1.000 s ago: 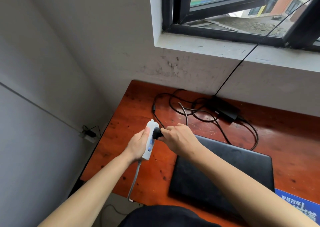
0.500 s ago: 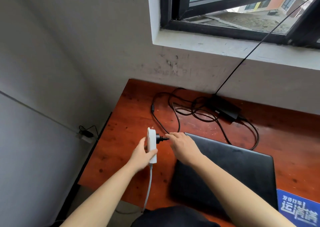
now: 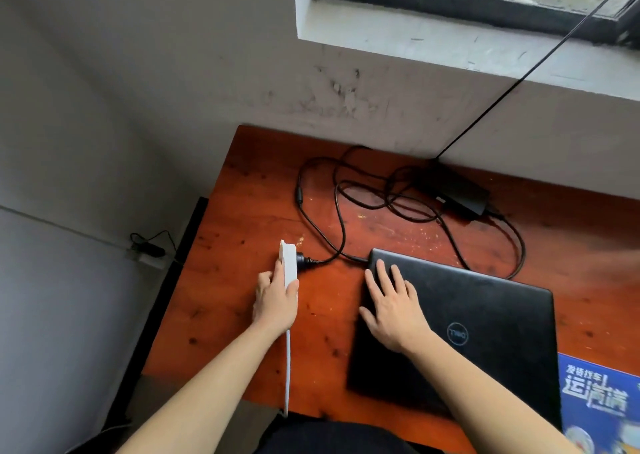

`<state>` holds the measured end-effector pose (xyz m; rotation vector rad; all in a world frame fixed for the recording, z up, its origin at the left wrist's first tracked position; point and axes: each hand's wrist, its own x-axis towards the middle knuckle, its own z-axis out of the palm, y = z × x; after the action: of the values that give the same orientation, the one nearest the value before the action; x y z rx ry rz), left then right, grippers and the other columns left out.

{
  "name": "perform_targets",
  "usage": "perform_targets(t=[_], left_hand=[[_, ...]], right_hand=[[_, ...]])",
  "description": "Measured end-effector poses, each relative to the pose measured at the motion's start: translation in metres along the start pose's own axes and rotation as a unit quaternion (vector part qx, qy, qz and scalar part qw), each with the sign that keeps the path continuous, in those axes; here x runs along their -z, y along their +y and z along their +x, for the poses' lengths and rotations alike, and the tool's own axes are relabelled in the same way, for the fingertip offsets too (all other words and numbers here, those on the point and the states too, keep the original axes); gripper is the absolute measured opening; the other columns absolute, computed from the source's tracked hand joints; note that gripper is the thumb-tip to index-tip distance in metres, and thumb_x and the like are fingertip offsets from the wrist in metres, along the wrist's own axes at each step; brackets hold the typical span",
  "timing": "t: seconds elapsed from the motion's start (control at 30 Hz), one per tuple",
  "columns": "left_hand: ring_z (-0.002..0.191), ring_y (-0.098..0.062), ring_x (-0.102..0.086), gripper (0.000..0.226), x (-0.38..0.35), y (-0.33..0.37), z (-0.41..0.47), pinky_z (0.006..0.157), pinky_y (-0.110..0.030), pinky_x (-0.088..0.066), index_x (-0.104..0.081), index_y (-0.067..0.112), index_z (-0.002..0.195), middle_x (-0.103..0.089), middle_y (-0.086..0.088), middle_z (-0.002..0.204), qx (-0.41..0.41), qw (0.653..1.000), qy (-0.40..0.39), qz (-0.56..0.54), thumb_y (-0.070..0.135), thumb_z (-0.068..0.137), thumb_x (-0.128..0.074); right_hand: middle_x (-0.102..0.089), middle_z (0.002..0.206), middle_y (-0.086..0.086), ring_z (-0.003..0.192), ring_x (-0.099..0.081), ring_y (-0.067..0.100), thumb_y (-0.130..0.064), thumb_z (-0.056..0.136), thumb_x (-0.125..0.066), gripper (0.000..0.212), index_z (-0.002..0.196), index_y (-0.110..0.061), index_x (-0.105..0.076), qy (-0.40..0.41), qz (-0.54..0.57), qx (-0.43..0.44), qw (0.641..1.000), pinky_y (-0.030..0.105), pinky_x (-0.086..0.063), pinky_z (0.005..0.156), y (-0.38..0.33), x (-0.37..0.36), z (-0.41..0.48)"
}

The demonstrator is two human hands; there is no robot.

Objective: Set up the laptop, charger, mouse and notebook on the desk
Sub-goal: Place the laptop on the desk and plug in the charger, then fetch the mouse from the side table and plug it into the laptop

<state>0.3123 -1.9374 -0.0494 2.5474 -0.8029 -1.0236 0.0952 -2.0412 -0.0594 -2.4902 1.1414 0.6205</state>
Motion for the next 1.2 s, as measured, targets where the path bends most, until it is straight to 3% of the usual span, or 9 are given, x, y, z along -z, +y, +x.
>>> perform_targets(t=[0.13, 0.2, 0.37, 0.57, 0.67, 0.77, 0.97, 1.2], left_hand=[[0.126, -0.026, -0.047, 0.06, 0.019, -0.008, 0.005, 0.103, -0.036, -0.045, -0.014, 0.022, 0.158, -0.032, -0.007, 0.147, -0.005, 0.999, -0.041, -0.015, 0.033, 0.105, -0.04], [0.131, -0.024, -0.043, 0.058, 0.032, -0.006, 0.003, 0.107, -0.039, -0.041, -0.016, 0.024, 0.158, -0.033, -0.004, 0.151, -0.025, 1.0, -0.01, 0.008, 0.029, 0.105, -0.038], [0.145, -0.023, -0.026, 0.054, 0.069, 0.016, -0.021, 0.114, -0.046, -0.031, -0.024, 0.026, 0.156, -0.032, -0.003, 0.158, -0.097, 0.985, 0.138, 0.044, 0.036, 0.104, -0.036], [0.148, -0.036, -0.024, 0.055, 0.082, 0.052, -0.107, 0.114, -0.059, -0.028, -0.038, 0.025, 0.151, -0.032, -0.016, 0.159, -0.133, 0.921, 0.347, 0.117, 0.046, 0.101, -0.03], [0.148, -0.039, -0.019, 0.055, 0.076, 0.057, -0.155, 0.112, -0.066, -0.027, -0.032, 0.027, 0.153, -0.024, -0.018, 0.161, -0.078, 0.905, 0.392, 0.147, 0.044, 0.1, -0.027], [0.15, -0.038, -0.012, 0.057, 0.074, 0.041, -0.207, 0.111, -0.069, -0.024, -0.024, 0.031, 0.155, -0.015, -0.016, 0.164, -0.019, 0.889, 0.418, 0.188, 0.048, 0.101, -0.029], [0.151, -0.04, -0.006, 0.066, 0.093, -0.036, -0.349, 0.113, -0.068, -0.018, -0.014, 0.033, 0.157, -0.007, -0.019, 0.165, 0.139, 0.84, 0.481, 0.21, 0.062, 0.098, -0.02], [0.151, -0.039, -0.003, 0.065, 0.115, -0.134, -0.51, 0.115, -0.068, -0.016, -0.013, 0.03, 0.157, -0.004, -0.018, 0.165, 0.27, 0.768, 0.557, 0.162, 0.059, 0.1, -0.015]], right_hand=[[0.009, 0.17, 0.007, 0.156, 0.004, 0.033, -0.056, 0.101, -0.035, 0.077, 0.162, -0.022, -0.003, -0.015, 0.023, -0.001, 1.0, 0.048, -0.011, 0.124, 0.0, 0.012, 0.0], [0.003, 0.17, 0.006, 0.156, -0.002, 0.031, -0.054, 0.102, -0.037, 0.075, 0.162, -0.021, -0.008, 0.009, 0.046, 0.001, 0.999, 0.045, -0.014, 0.124, 0.002, 0.026, 0.001], [-0.003, 0.17, 0.007, 0.156, -0.005, 0.029, -0.054, 0.102, -0.038, 0.071, 0.161, -0.022, -0.015, 0.141, 0.061, 0.05, 0.987, 0.044, -0.016, 0.123, 0.021, 0.08, 0.004], [-0.017, 0.168, 0.014, 0.153, -0.019, 0.037, -0.054, 0.1, -0.042, 0.069, 0.158, -0.017, -0.032, 0.286, 0.073, 0.13, 0.946, 0.05, -0.026, 0.119, 0.041, 0.13, -0.019], [-0.022, 0.165, 0.018, 0.151, -0.022, 0.041, -0.058, 0.097, -0.038, 0.072, 0.155, -0.015, -0.038, 0.329, 0.088, 0.201, 0.918, 0.053, -0.029, 0.117, 0.031, 0.131, -0.037], [-0.014, 0.168, 0.017, 0.153, -0.014, 0.04, -0.06, 0.097, -0.04, 0.072, 0.157, -0.019, -0.035, 0.333, 0.092, 0.271, 0.898, 0.055, -0.024, 0.119, 0.0, 0.124, -0.057], [-0.008, 0.168, 0.017, 0.154, -0.009, 0.041, -0.061, 0.097, -0.039, 0.07, 0.157, -0.026, -0.032, 0.314, 0.094, 0.449, 0.831, 0.058, -0.02, 0.119, -0.11, 0.13, -0.125], [-0.001, 0.169, 0.016, 0.154, -0.002, 0.039, -0.067, 0.099, -0.03, 0.073, 0.161, -0.03, -0.019, 0.322, 0.068, 0.575, 0.749, 0.056, -0.01, 0.122, -0.251, 0.131, -0.247]])
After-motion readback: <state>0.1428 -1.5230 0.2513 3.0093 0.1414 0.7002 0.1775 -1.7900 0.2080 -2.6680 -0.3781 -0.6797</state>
